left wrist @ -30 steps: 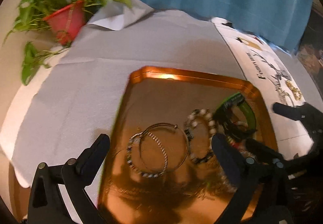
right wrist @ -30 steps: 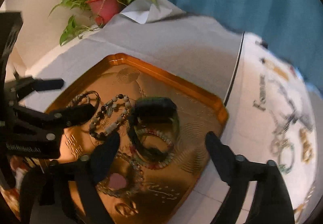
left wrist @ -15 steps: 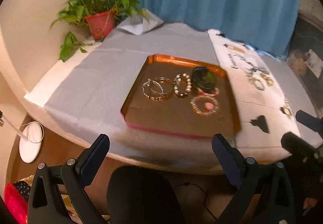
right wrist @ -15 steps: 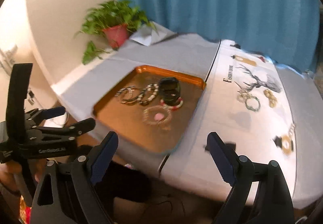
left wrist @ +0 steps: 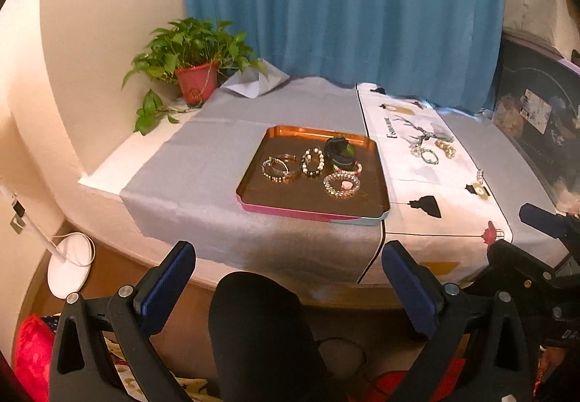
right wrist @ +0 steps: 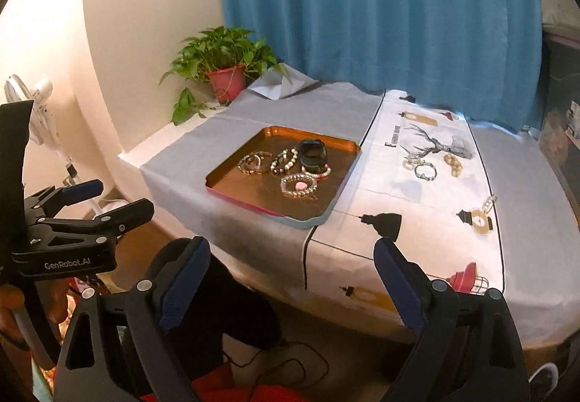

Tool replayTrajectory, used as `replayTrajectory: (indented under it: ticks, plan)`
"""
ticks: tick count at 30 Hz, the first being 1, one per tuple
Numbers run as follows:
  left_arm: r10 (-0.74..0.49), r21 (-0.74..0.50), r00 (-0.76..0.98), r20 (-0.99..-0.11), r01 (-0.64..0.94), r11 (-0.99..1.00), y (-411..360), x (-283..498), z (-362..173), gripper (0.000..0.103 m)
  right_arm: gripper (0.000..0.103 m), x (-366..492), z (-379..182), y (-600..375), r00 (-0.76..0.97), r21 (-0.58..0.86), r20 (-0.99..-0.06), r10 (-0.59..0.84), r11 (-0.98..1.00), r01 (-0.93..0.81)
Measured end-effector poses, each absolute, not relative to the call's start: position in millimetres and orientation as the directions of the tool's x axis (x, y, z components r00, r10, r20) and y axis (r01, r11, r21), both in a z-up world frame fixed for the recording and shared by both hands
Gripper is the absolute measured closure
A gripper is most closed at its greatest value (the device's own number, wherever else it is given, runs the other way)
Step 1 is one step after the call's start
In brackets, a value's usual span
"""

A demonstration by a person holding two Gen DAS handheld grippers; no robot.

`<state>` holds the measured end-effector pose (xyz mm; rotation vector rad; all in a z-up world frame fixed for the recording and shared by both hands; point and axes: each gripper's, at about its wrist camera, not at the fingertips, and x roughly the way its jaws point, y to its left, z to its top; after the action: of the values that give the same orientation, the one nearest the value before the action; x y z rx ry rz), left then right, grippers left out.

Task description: Organize jewelry

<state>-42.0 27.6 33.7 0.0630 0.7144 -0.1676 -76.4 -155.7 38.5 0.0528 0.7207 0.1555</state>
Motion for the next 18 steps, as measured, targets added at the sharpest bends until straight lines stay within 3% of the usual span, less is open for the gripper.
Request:
replayTrajectory:
  ticks: [8, 18]
  plan:
    - [-0.133, 0.015, 0.770, -0.624, 0.183, 0.983, 22.0, -58.1, 48.6, 0.001, 0.011, -98.1, 58.3, -155.5, 0.781, 0.083, -0.604, 0.159, 0.987, -0.136]
    - [-0.126, 0.047, 0.769, -0.627, 0.199, 0.979, 10.1, -59.8, 49.0, 0.001, 0.011, -101.1, 56.4, -168.9, 0.778, 0.099, -0.610, 0.150, 0.989, -0.113]
